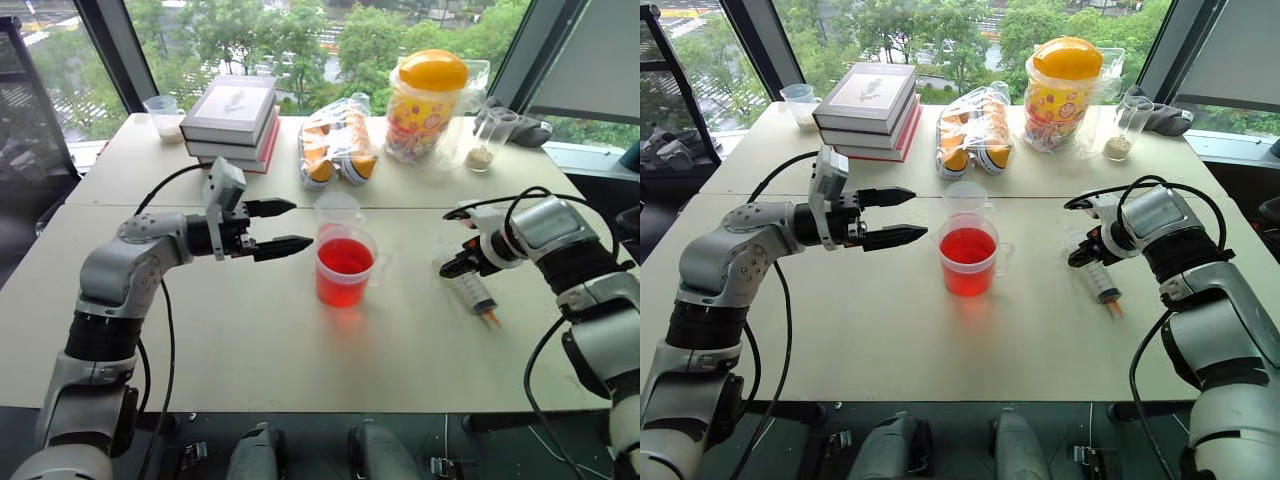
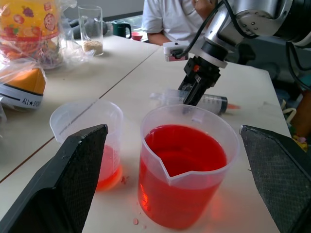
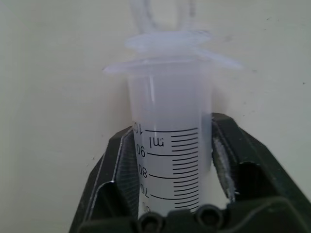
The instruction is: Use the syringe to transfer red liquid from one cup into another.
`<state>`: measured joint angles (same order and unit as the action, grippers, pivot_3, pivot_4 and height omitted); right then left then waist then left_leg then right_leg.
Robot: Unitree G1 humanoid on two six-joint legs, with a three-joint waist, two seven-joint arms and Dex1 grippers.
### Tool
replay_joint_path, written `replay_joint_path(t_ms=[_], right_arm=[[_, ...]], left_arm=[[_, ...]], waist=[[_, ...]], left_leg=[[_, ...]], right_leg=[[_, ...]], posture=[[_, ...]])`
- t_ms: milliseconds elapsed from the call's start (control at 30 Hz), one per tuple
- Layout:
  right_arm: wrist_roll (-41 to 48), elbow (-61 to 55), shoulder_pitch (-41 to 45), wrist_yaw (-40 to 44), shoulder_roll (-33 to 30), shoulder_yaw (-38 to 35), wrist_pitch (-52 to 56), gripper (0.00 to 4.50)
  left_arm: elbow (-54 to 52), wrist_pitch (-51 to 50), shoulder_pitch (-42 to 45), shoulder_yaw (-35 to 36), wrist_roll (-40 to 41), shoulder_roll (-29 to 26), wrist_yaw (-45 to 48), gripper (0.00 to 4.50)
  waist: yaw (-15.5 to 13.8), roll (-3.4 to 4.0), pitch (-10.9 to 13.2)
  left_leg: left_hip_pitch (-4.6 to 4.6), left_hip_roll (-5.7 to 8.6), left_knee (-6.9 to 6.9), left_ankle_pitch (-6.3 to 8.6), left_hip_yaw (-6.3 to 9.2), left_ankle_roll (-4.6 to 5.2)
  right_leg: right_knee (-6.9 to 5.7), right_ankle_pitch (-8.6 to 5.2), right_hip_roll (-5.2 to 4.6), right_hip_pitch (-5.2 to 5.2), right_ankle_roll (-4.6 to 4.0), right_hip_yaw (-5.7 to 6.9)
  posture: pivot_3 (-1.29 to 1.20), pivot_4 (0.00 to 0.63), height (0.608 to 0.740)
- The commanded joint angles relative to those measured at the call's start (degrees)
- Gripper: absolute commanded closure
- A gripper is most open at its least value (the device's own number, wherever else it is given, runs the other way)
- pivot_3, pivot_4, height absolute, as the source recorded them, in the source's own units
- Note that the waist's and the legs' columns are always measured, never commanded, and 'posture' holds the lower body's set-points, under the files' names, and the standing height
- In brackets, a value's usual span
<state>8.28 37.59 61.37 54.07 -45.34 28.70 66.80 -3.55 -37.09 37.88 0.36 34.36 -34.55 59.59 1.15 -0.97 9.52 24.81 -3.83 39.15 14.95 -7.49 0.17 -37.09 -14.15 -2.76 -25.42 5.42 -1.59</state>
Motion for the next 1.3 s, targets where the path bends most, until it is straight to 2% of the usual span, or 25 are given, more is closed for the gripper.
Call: replay_joint_path(t_ms=[33, 233, 367, 467, 533, 667, 767, 867, 1000, 1300], right_arm=[[-2.2, 1.9, 0.9, 0.5, 1.4, -0.9, -1.7, 3.06], [-1.1, -3.7, 1.8, -1.4, -1.0, -8.0, 3.1, 3.06], [2.8, -19.7, 0.0, -6.2, -2.3, -22.0, 7.3, 3.06], [8.3, -34.7, -2.9, -10.4, 2.9, -36.9, 3.1, 3.06], [12.2, -43.1, -4.5, -13.7, 8.7, -45.4, -2.4, 3.06], [22.4, -56.6, -8.3, -18.1, 21.5, -55.0, -6.5, 3.06], [27.2, -63.9, -15.3, -21.0, 29.7, -54.9, -8.9, 3.06], [27.0, -67.1, -24.4, -21.0, 34.9, -50.1, -16.9, 3.06], [21.7, -65.0, -33.0, -20.0, 37.2, -41.4, -29.2, 3.06], [12.3, -56.6, -40.4, -21.4, 38.3, -31.0, -47.8, 3.06]], left_arm=[[-1.5, 1.1, 0.9, 0.7, -0.1, 0.0, -0.1, 0.00], [-0.8, 1.2, 1.6, 1.1, 0.0, -0.5, 0.3, 0.00], [0.8, 1.5, 2.8, 1.4, -0.2, -1.2, 1.3, 0.00], [2.9, 2.0, 4.5, 0.9, -0.6, -1.5, 2.5, 0.00], [4.3, 2.3, 5.9, 0.5, -1.0, -1.4, 3.3, 0.00], [8.1, 3.6, 9.1, -0.4, -2.1, -1.4, 6.0, 0.00], [10.3, 4.6, 11.2, -1.0, -2.9, -1.1, 7.6, 0.00], [12.0, 5.2, 12.9, -1.3, -3.4, -0.7, 8.6, 0.00], [12.7, 5.2, 14.4, -1.7, -3.7, -0.2, 9.8, 0.00], [10.5, 3.0, 15.9, -3.4, -2.5, 0.9, 14.7, 0.00]], waist=[[0.2, -0.01, 0.0], [0.0, 0.03, 0.0], [-0.3, 0.04, 0.0], [-0.3, 0.04, 0.0], [-0.3, 0.04, 0.0], [-0.5, 0.03, 0.0], [-0.6, 0.01, 0.0], [-0.5, 0.01, 0.0], [-0.2, 0.01, 0.0], [-0.1, 0.02, 0.0]], left_leg=[[-0.03, 0.00, 0.00, 0.00, 0.00, 0.00], [-0.11, -0.01, 0.00, -0.02, -0.02, -0.03], [0.00, -0.01, -0.11, -0.02, -0.02, -0.04], [0.12, -0.03, -0.14, -0.02, 0.01, -0.04], [0.14, -0.04, -0.15, -0.02, 0.03, -0.04], [0.14, -0.04, -0.12, -0.03, 0.06, -0.05], [0.14, -0.02, -0.04, -0.03, 0.13, -0.05], [0.14, 0.00, -0.01, -0.03, 0.13, -0.05], [0.14, 0.02, -0.01, -0.03, 0.14, -0.05], [0.08, 0.00, -0.02, -0.05, 0.18, -0.08]], right_leg=[[0.00, 0.00, 0.00, 0.02, 0.00, 0.00], [-0.03, -0.03, -0.01, 0.04, -0.08, -0.01], [-0.06, 0.03, -0.01, -0.10, 0.02, -0.01], [-0.04, 0.03, 0.01, -0.20, 0.04, 0.04], [-0.01, 0.04, 0.05, -0.19, 0.06, 0.07], [-0.05, 0.04, 0.04, -0.14, 0.07, 0.13], [-0.02, 0.04, 0.02, -0.01, 0.07, 0.20], [0.00, 0.04, -0.01, 0.02, 0.06, 0.20], [-0.01, 0.04, 0.00, 0.01, 0.06, 0.19], [-0.07, 0.03, 0.06, 0.01, 0.06, 0.18]], posture=[[0.00, 0.150, 0.740], [0.00, 0.150, 0.740], [0.00, 0.150, 0.740], [0.00, 0.150, 0.740], [0.00, 0.150, 0.740], [0.00, 0.150, 0.740], [0.00, 0.150, 0.740], [0.00, 0.150, 0.740], [0.00, 0.150, 0.740], [0.00, 0.150, 0.740]])
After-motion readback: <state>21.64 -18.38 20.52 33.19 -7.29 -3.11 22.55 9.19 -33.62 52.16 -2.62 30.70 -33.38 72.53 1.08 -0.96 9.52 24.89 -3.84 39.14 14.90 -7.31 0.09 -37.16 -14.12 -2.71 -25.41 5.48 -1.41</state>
